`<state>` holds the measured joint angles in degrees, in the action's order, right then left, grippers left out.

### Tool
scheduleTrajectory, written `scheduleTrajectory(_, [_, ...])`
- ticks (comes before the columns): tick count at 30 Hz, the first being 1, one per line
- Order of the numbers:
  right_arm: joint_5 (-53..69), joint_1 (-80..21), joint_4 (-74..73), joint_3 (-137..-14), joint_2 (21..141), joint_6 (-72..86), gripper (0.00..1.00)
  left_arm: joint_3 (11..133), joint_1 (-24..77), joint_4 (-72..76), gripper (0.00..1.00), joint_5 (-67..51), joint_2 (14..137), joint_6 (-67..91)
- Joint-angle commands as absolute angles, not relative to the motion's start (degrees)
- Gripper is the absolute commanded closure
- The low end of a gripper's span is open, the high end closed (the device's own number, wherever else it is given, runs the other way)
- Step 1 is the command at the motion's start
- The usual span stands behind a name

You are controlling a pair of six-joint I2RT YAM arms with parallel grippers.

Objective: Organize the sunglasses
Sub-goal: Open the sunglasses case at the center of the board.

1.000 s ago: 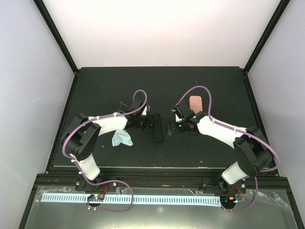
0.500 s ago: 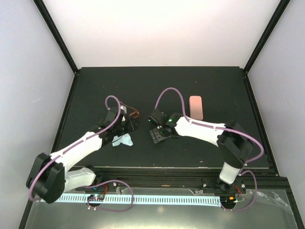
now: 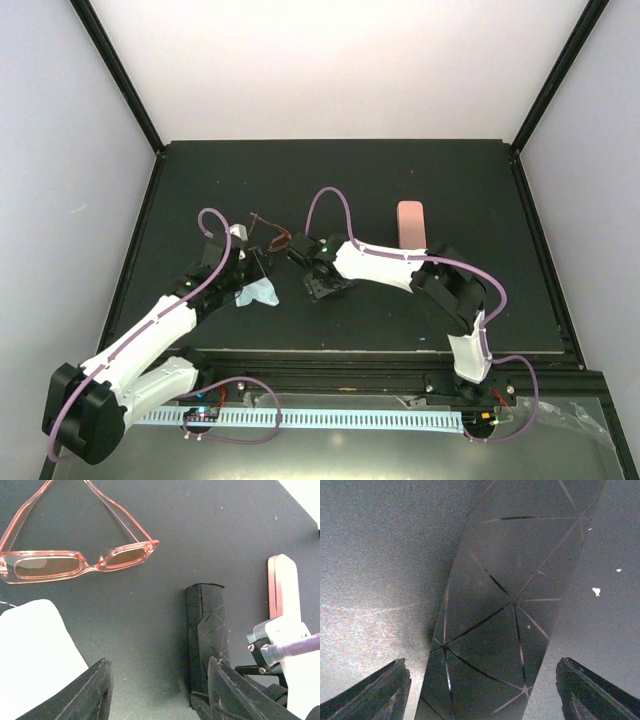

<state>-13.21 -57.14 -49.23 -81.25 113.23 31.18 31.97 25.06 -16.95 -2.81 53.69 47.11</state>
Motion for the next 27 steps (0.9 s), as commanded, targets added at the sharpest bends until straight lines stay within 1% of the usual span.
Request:
scheduleTrajectory(1, [-16.18,-57.3,-50.87,-82.88,114.13,33.84,0.22,31.27,24.51,-17.63,0.47,-3.6,54.27,45.04])
scheduleTrajectory(4, [-16.44,-57.3,-49.66,-81.65,113.35,34.55,0.29,30.91,24.43,-16.38,0.47,-5.84,56.2,44.97])
scheduleTrajectory(6, [-16.67,-57.26,-48.97,-80.74,112.59,34.9,0.37,30.64,24.39,-15.48,0.47,-7.12,57.48,45.04])
scheduleTrajectory(8, [-16.81,-57.22,-48.04,-79.74,111.36,34.8,0.39,30.38,24.43,-14.46,0.47,-8.26,58.38,45.1])
scheduleTrajectory(11, [-15.06,-56.84,-45.57,-78.0,108.57,33.49,0.42,30.39,24.42,-13.2,0.47,-9.37,59.44,45.09])
scheduleTrajectory(18, [-3.84,-53.04,-37.74,-71.46,103.17,30.64,0.49,31.82,24.41,-9.18,0.42,-16.12,64.19,43.85])
scheduleTrajectory(27, [12.06,-47.03,-26.19,-61.54,98.32,30.4,0.53,34.96,24.43,0.44,0.41,-26.86,78.03,43.58])
